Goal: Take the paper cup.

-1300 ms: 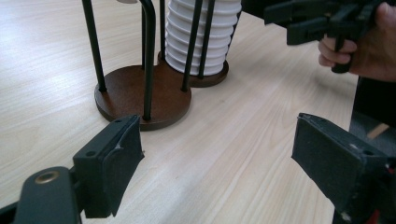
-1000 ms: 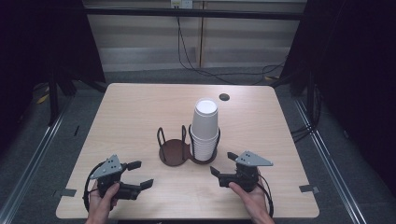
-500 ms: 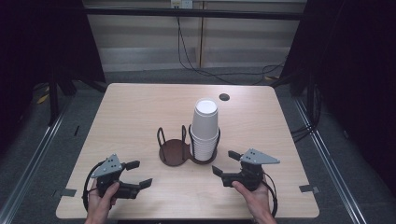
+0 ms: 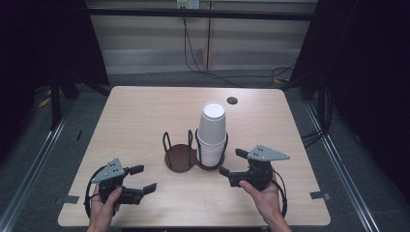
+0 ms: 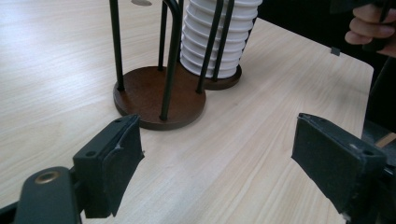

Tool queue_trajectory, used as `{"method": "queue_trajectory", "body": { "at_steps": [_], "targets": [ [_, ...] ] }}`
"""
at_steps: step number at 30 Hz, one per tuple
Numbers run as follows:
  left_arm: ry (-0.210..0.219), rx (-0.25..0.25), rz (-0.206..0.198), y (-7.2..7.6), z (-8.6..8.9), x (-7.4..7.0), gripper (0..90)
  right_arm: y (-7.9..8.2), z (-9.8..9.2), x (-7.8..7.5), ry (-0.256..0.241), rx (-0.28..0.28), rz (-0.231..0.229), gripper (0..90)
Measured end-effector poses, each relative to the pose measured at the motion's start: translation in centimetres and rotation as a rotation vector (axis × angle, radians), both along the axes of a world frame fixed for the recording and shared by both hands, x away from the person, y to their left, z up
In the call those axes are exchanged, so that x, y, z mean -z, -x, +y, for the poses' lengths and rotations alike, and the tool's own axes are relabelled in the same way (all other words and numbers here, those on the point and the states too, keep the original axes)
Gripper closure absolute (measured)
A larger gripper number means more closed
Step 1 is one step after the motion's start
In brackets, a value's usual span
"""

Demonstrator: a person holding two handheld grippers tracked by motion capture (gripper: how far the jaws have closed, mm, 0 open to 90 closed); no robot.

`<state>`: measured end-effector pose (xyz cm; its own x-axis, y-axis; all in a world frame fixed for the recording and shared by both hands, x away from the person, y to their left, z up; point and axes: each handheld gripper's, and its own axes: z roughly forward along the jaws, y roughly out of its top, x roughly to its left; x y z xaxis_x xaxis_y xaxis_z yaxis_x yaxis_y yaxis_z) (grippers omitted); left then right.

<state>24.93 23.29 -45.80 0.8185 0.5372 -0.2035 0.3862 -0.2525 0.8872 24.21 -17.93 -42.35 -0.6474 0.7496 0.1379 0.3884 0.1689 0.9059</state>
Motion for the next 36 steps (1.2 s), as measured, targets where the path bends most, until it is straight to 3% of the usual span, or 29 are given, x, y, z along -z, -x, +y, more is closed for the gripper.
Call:
{"method": "queue_trajectory", "body": {
  "at_steps": [6, 12, 17, 19, 20, 23, 24, 25, 27, 29, 31, 36],
  "targets": [
    [0.044, -0.006, 0.014, -0.3, 0.3, 0.0, 15.7, -0.9, 0.0, -1.2, 0.020, -0.004, -0.018, 13.5],
    [0.025, -0.008, 0.011, -0.2, 0.3, 0.0, 15.7, -1.5, 0.3, -2.6, 0.045, -0.032, -0.029, 13.6],
    [0.024, 0.004, 0.007, -0.1, 0.1, 0.0, 15.8, -1.8, 0.1, -3.5, 0.036, -0.038, -0.033, 13.6],
    [0.016, 0.006, -0.005, 0.0, 0.1, 0.0, 15.8, -1.9, 0.2, -3.7, 0.050, -0.025, -0.044, 14.2],
    [0.017, 0.013, -0.008, 0.0, 0.1, -0.1, 15.8, -1.8, 0.1, -4.0, 0.051, 0.001, -0.076, 15.0],
    [0.015, 0.018, -0.006, 0.1, 0.1, -0.1, 15.8, -2.1, 0.2, -4.2, 0.041, -0.007, -0.067, 14.0],
    [0.011, 0.021, -0.008, 0.1, 0.0, -0.1, 15.8, -2.5, 0.3, -4.4, 0.046, -0.031, -0.032, 14.4],
    [0.006, 0.023, -0.009, 0.1, 0.0, -0.1, 15.8, -2.6, 0.4, -4.5, 0.045, -0.035, -0.029, 14.6],
    [0.006, 0.025, -0.006, 0.1, -0.1, 0.0, 15.8, -2.7, 0.5, -4.9, 0.054, -0.043, -0.020, 22.7],
    [0.003, 0.025, -0.006, 0.1, -0.1, -0.1, 15.8, -2.6, 0.5, -5.1, 0.044, -0.047, -0.035, 23.7],
    [0.004, 0.026, -0.004, 0.1, -0.2, 0.0, 15.8, -2.8, 0.6, -6.0, 0.031, -0.044, -0.042, 15.7],
    [-0.005, 0.037, 0.000, 0.2, -0.3, 0.0, 15.8, -3.9, 0.5, -7.5, 0.020, -0.051, -0.034, 13.9]
  ]
}}
